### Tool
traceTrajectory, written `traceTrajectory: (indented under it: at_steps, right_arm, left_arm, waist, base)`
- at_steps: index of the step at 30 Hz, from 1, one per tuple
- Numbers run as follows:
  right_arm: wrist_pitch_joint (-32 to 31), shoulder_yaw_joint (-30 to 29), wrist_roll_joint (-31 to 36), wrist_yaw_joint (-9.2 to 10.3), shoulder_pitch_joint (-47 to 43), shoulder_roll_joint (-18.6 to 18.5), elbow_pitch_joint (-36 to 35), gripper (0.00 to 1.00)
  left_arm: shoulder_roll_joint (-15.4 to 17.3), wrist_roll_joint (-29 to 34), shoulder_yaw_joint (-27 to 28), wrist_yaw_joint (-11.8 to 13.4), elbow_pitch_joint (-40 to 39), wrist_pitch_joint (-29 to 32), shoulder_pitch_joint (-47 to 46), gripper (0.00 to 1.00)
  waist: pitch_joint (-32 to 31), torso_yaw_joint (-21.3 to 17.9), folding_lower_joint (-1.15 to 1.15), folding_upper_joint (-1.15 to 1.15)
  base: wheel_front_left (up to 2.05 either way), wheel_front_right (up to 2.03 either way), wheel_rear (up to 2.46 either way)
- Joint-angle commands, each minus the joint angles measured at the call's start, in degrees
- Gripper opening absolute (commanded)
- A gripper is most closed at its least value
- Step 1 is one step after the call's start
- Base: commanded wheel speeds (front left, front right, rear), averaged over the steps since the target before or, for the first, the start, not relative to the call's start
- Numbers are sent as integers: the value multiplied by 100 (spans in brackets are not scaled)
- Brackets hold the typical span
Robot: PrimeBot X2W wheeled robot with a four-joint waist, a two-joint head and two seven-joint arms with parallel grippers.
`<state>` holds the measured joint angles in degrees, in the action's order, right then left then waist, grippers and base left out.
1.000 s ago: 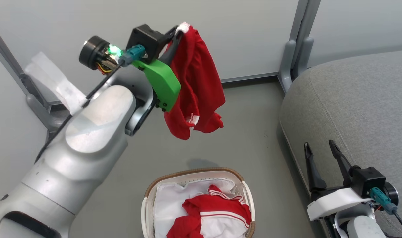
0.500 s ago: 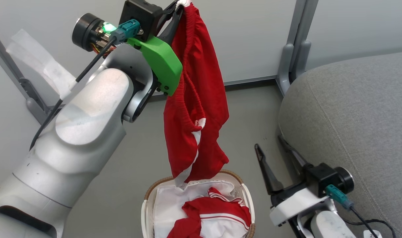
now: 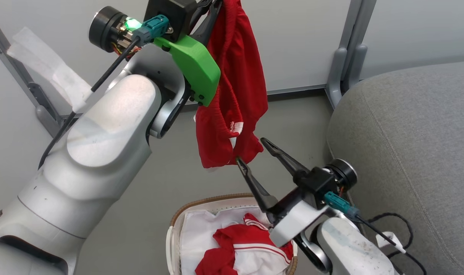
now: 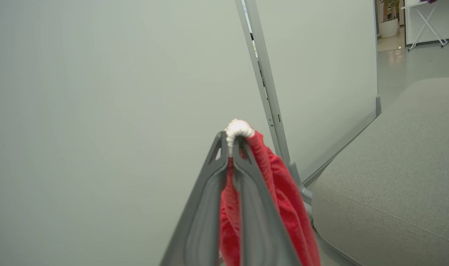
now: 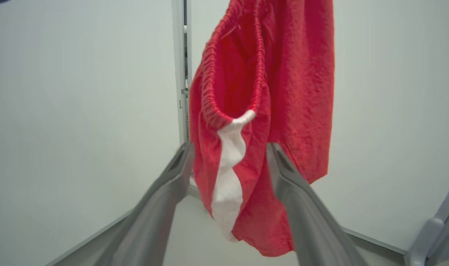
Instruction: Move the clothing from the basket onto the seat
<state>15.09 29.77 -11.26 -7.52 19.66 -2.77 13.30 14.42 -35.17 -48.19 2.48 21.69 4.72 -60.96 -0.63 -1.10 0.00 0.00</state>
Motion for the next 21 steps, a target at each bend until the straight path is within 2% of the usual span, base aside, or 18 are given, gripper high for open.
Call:
traceTrajectory:
  at_steps: [1,4,9,15,21]
  right_arm:
    - [12,153,-70,6,149,-21,98,100]
    - [12,401,-201,6,425,-29,442,100]
    - [12,464,-456,6,680,-18,980,100]
    - [12,811,-828,6,897,-24,1172,100]
    - [12,808,-846,6,1145,-22,1384,100]
  left_arm:
    - [-30,-3,3,30,-19,-2,-118,0]
    - [-87,-4,-27,55,3,-9,-141,0]
    - [-228,-14,-102,43,35,0,-189,0]
    - [-392,-36,-180,23,76,12,-220,0]
    - [-541,-67,-271,24,59,51,-231,0]
  waist:
    - [20,14,0,0]
    - [46,46,0,0]
    - [70,160,0,0]
    - [72,307,0,0]
    - [62,434,0,0]
  base:
    - [0,0,0]
    - [0,0,0]
    - [0,0,0]
    - [0,0,0]
    - [0,0,0]
